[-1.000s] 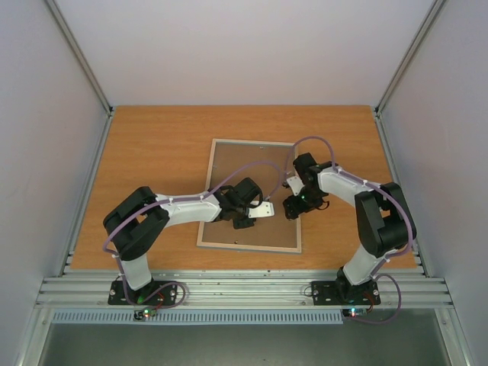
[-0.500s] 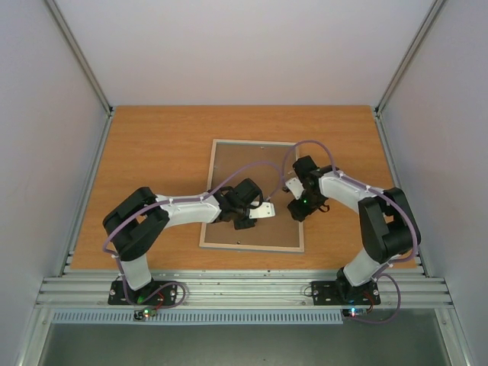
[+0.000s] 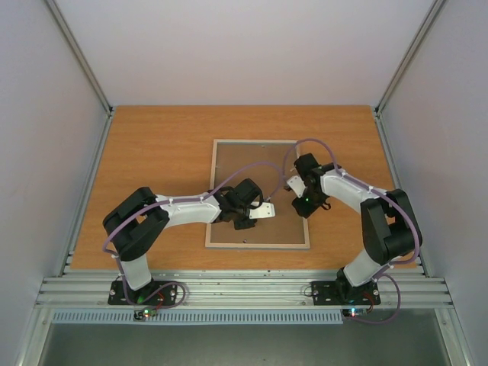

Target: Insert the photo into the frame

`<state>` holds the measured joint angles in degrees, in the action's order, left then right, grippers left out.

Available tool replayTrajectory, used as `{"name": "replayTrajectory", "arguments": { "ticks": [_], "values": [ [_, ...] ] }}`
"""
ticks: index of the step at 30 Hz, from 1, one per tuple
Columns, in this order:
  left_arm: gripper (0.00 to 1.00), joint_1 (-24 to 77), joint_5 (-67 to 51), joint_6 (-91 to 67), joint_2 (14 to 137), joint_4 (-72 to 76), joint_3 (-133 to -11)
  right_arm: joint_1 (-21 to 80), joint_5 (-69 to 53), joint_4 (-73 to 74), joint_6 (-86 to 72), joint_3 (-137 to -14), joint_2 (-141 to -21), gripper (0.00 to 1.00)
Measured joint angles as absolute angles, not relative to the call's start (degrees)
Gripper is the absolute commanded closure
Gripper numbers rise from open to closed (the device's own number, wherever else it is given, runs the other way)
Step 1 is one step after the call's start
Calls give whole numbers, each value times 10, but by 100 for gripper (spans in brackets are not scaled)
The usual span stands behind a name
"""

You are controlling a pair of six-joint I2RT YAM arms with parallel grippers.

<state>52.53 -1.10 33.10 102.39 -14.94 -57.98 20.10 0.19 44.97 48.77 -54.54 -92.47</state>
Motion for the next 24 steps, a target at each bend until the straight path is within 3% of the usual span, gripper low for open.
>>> {"name": "replayTrajectory", "arguments": {
  "ticks": [10, 21, 24],
  "values": [
    [76, 505, -57, 311, 1012, -173, -581, 110, -130, 494, 436, -648, -937, 50],
    [75, 436, -127, 256, 1025, -193, -691, 57, -199, 464, 368, -690, -1067, 58],
    [75, 416, -145, 246, 1037, -192, -717, 55, -206, 459, 359, -691, -1080, 67]
  ]
}}
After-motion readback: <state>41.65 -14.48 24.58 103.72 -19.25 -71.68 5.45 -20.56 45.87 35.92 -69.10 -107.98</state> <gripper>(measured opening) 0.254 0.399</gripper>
